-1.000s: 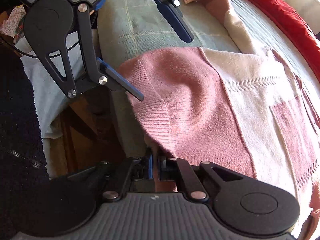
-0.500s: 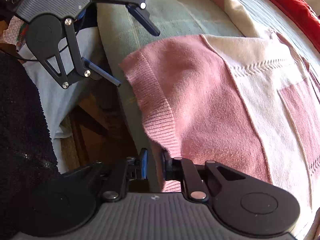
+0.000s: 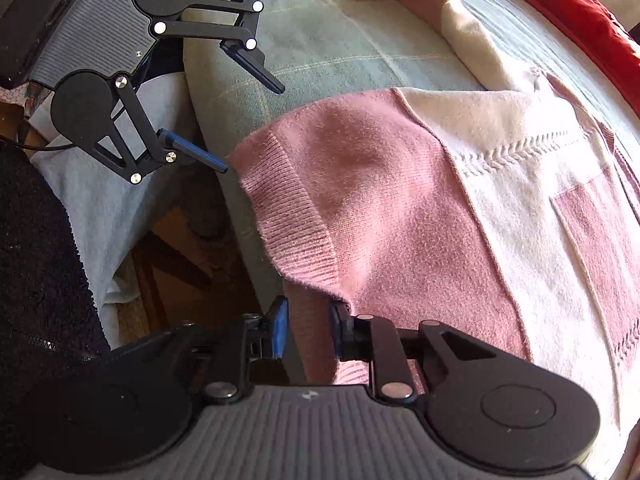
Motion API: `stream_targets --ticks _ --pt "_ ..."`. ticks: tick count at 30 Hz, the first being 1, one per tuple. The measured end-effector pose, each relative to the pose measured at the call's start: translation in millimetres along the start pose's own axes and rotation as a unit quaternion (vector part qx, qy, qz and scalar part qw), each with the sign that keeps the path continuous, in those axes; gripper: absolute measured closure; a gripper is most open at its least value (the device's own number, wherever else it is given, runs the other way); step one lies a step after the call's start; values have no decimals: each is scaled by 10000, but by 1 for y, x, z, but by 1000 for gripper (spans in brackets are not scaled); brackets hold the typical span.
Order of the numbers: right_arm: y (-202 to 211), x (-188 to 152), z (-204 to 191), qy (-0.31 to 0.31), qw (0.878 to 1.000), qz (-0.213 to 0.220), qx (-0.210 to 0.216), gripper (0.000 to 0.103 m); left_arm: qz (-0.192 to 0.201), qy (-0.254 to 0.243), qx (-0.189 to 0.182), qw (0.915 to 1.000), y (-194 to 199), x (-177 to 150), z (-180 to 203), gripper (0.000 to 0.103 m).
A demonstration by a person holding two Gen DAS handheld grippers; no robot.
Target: Fold clothes
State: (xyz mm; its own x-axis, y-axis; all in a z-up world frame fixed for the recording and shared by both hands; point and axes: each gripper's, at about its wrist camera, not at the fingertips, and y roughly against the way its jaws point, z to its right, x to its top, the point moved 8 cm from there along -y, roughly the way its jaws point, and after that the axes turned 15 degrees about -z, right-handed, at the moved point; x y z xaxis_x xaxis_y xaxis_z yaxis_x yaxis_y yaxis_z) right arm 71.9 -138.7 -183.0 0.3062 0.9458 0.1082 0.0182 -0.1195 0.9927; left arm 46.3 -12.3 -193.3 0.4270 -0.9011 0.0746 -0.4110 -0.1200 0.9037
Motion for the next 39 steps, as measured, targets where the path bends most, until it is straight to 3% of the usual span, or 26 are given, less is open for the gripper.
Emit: stream_targets --ticks 4,7,10,12,14,17,22,24,26,30,34,36,39 --pt "4 7 -13 202 9993 172 280 78 -13 82 -162 9998 2 -1 -6 35" --pt "9 21 -28 480 9975 487 188 78 -2 215 -232 9995 5 -1 -13 35" --pt "2 31 -42 1017 9923 533 -454 71 54 295 -282 9992 10 0 -17 34" --pt "-8 35 -50 1417 9845 436 -941 61 105 270 -328 9990 13 0 -14 34" --pt "-21 36 -57 1805 9747 294 -1283 60 150 258 -351 9989 15 1 -12 34" --pt "-33 43 -64 2083 9653 259 -1555 60 168 323 -384 9986 14 0 -12 34" --pt "-41 65 -72 2208 9600 446 -1662 60 184 405 -369 9983 16 -4 -17 34" --pt "-44 72 -69 2147 9610 440 -1684 64 211 451 -342 9982 19 -6 -19 34" --pt "-42 77 -64 1978 9673 440 -1526 85 296 522 -291 9978 23 -8 -22 34" --pt "-11 78 -37 1000 9901 744 -639 85 452 461 -222 9977 27 -13 -22 34" --pt "6 76 5 -87 9958 908 -104 88 526 126 -142 9984 23 -5 -11 34" --pt "9 75 22 -450 9943 965 -41 88 563 -43 -102 9984 21 -2 -5 34" --pt "2 75 36 -614 9943 819 -291 88 593 -569 -46 9966 16 8 11 39"
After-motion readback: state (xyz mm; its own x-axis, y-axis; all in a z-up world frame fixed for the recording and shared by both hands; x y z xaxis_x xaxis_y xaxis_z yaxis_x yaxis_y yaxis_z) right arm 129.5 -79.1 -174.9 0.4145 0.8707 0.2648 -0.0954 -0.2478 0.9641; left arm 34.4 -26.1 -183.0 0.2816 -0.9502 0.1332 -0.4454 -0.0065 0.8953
